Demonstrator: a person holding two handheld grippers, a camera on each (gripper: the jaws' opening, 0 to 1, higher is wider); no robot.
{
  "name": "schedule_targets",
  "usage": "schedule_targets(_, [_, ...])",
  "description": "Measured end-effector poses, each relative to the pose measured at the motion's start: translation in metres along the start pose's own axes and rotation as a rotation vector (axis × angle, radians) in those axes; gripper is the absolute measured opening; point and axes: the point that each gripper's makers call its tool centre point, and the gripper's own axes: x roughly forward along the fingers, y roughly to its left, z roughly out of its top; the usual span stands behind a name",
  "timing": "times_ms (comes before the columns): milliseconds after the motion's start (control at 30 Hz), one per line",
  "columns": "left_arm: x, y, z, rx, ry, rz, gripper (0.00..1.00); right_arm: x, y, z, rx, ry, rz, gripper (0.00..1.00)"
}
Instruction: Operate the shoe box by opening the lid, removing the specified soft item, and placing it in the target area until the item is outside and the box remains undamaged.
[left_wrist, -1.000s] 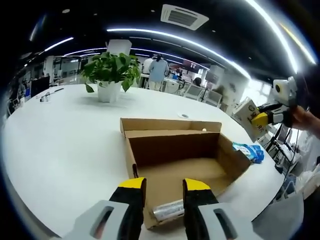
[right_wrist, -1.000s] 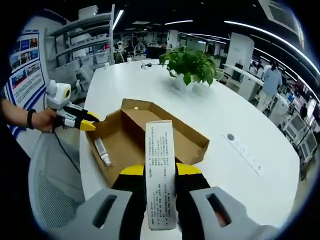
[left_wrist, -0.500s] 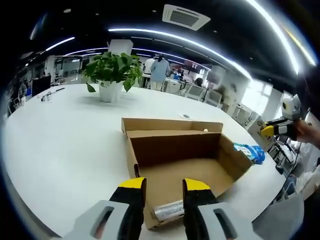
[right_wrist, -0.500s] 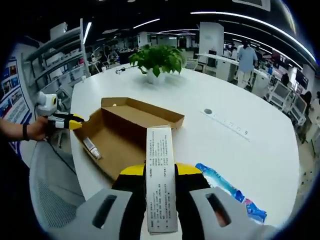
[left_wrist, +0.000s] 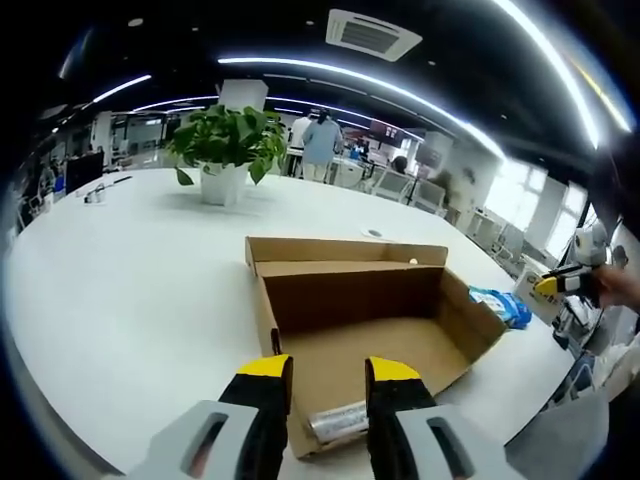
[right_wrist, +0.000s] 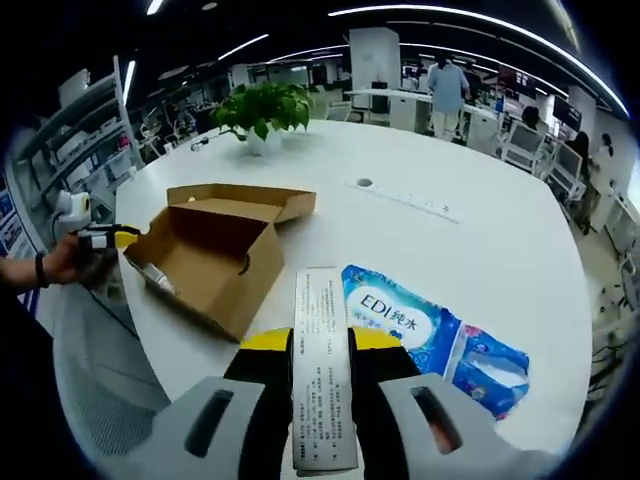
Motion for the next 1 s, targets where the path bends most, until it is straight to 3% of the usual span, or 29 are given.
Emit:
schedule_targets(200, [0.000, 0.000, 0.000, 0.005, 0.000, 0.003, 0.29, -0.011, -0.013, -0.015, 0.079, -0.005, -0.022, 0.18])
schedule_targets(600, [0.000, 0.001, 0.000, 0.013, 0.005, 0.015, 0.29, -0.023, -0.039, -0.041, 0.115, 0.025, -0.072, 0.18])
schedule_targets(1000, [-0.001, 0.002, 0.000, 0.025, 0.010, 0.029, 0.29, -0.026, -0.055, -0.053, 0.115, 0.051, -0.090, 0.18])
